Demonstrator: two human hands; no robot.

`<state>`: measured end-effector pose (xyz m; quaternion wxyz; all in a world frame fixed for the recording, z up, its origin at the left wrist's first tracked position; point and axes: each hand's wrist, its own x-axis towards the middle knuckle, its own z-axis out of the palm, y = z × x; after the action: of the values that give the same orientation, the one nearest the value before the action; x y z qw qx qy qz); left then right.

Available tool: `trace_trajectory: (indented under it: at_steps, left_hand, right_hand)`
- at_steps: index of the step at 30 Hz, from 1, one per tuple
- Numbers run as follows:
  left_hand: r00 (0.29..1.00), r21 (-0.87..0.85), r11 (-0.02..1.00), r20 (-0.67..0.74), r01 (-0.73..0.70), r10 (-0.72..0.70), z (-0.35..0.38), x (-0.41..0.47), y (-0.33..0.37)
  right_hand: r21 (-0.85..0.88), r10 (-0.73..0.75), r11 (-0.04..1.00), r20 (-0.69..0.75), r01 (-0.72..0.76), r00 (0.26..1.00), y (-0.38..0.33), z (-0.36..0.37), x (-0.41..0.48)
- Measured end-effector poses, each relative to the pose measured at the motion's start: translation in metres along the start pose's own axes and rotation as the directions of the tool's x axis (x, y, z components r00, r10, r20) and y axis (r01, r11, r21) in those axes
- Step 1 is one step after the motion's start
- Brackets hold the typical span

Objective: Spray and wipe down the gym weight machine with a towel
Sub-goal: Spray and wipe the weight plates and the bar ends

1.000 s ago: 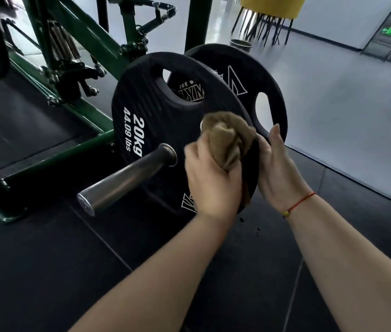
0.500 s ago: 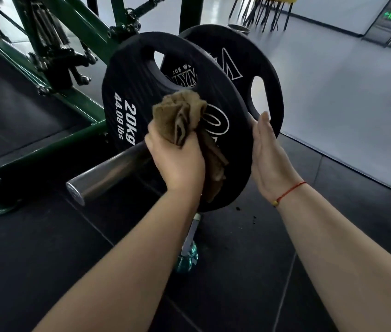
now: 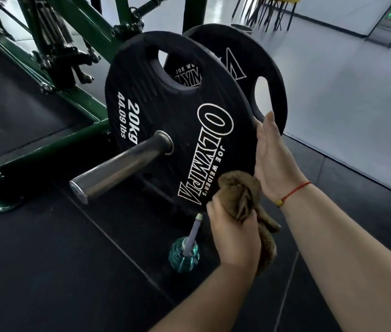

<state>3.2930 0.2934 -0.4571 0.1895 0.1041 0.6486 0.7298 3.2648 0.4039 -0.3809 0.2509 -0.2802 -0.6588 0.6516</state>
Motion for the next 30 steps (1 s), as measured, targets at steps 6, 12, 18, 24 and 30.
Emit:
trace_trajectory:
  at_steps: [6,12,18,24,30]
  left_hand:
    - [0.979,-0.066,0.989,-0.169,-0.130,0.118,-0.027,0.058,0.025]
    - [0.947,-0.075,0.983,-0.288,-0.170,0.142,-0.053,0.123,0.054]
    - [0.953,0.019,0.979,-0.226,-0.203,0.202,-0.046,0.120,0.046]
    - [0.976,0.111,0.977,-0.105,-0.181,0.193,-0.038,0.080,0.009]
    - [0.990,0.083,0.987,0.048,-0.138,0.135,-0.043,0.064,-0.003]
  right_hand:
    - [0.075,0.000,0.997,0.007,-0.001,1.000,0.001,-0.003,-0.003]
    - [-0.149,0.122,0.982,0.016,-0.118,0.992,0.023,-0.025,-0.011]
    - [-0.298,0.124,0.947,-0.007,-0.121,0.992,0.039,-0.029,-0.028]
    - [-0.338,-0.041,0.941,-0.099,0.005,0.994,0.036,-0.017,-0.030]
    - [-0.461,-0.226,0.879,-0.181,0.120,0.957,0.011,-0.009,-0.021]
